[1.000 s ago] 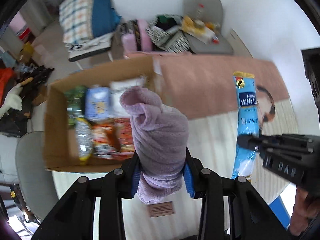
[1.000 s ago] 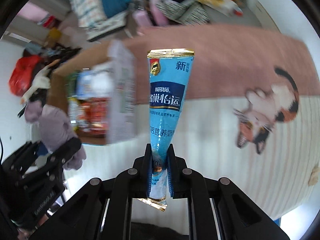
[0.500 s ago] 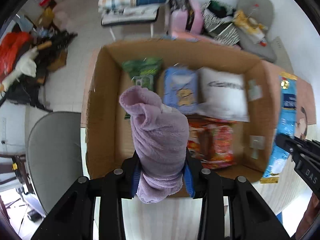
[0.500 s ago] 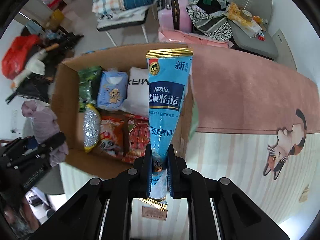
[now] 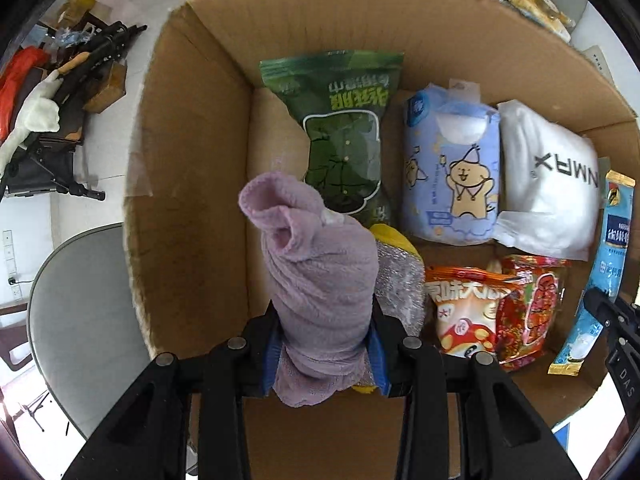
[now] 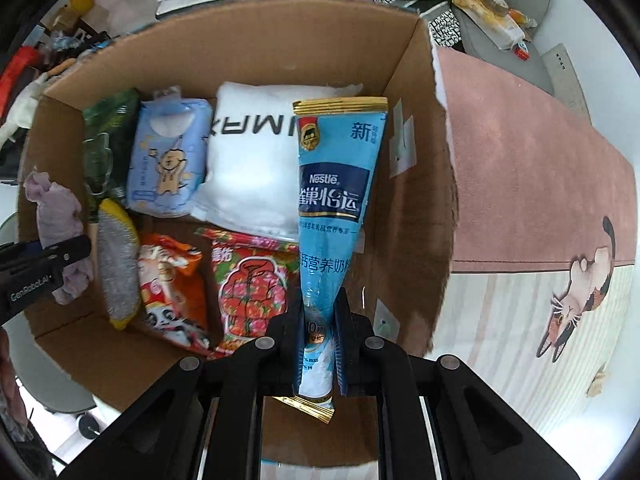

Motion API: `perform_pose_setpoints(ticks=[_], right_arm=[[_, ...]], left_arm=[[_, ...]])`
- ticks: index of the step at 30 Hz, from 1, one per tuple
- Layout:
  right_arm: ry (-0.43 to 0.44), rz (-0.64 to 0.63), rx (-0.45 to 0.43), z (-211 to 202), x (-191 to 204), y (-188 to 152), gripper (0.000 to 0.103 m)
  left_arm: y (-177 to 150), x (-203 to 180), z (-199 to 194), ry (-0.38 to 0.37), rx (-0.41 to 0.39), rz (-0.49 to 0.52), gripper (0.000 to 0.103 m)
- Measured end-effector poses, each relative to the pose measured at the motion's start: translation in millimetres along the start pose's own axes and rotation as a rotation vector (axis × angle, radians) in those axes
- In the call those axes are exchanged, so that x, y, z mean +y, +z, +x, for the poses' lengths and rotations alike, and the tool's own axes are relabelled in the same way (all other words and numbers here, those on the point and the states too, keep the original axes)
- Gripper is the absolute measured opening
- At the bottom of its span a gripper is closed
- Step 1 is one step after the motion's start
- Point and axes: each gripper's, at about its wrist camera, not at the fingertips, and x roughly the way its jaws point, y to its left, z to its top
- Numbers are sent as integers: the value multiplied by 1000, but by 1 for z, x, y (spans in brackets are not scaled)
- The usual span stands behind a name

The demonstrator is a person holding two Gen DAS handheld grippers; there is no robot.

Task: Organize soft objects
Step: 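Place the tube and sock into the box and open both tools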

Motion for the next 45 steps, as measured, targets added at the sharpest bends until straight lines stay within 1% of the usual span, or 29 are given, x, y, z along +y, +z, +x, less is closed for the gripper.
perform_pose_setpoints(ticks=[4, 5, 6, 7, 8, 9, 10, 12, 13, 14, 18, 20, 23, 26, 30, 35, 39, 45], right_arm=[[-8, 7, 26, 10, 2, 8, 15], [-5, 2, 31, 12, 2, 10, 18], [4, 1, 42, 13, 2, 11, 22], [11, 2, 56, 14, 2, 11, 42], [18, 3, 64, 13, 2, 12, 72], [28, 2, 56, 10, 2, 11, 82], [62, 2, 42, 6, 3, 11, 84], [54, 4, 38, -1, 5, 9, 85], [53, 3, 30, -4, 6, 8, 87], [53, 4, 23, -7, 6, 7, 91], [41, -3, -3, -19, 11, 2, 93], [46, -2, -18, -25, 11, -2, 103], [43, 2, -40, -32, 14, -10, 103], [52, 7, -54, -39, 8, -18, 103], [59, 11, -75, -52, 8, -30, 103], [54, 12, -103, -71, 8, -44, 103], [46, 12, -151, -94, 2, -61, 103], [53, 2, -272, -151, -8, -104, 103]], left_arm=[[6, 5, 7, -17, 26, -19, 38], [8, 6, 7, -31, 26, -29, 38], [8, 8, 3, -44, 17, -41, 44], [9, 10, 2, -43, 6, -44, 62], [9, 11, -4, -40, -13, -49, 74], [8, 12, -10, -47, -37, -53, 91], [7, 12, -14, -49, -53, -58, 93], [5, 11, -24, -57, -76, -65, 94], [3, 11, -30, -65, -89, -68, 100], [2, 12, -33, -64, -98, -65, 100], [-11, 7, -51, -65, -139, -67, 100], [-21, 5, -59, -69, -159, -68, 100], [-32, 1, -71, -62, -192, -64, 100], [-42, 0, -77, -59, -224, -60, 100], [-50, -8, -83, -56, -249, -53, 100], [-64, -17, -99, -52, -289, -42, 100], [-89, -21, -125, -59, -346, -45, 100], [-141, -29, -182, -50, -476, -48, 100]])
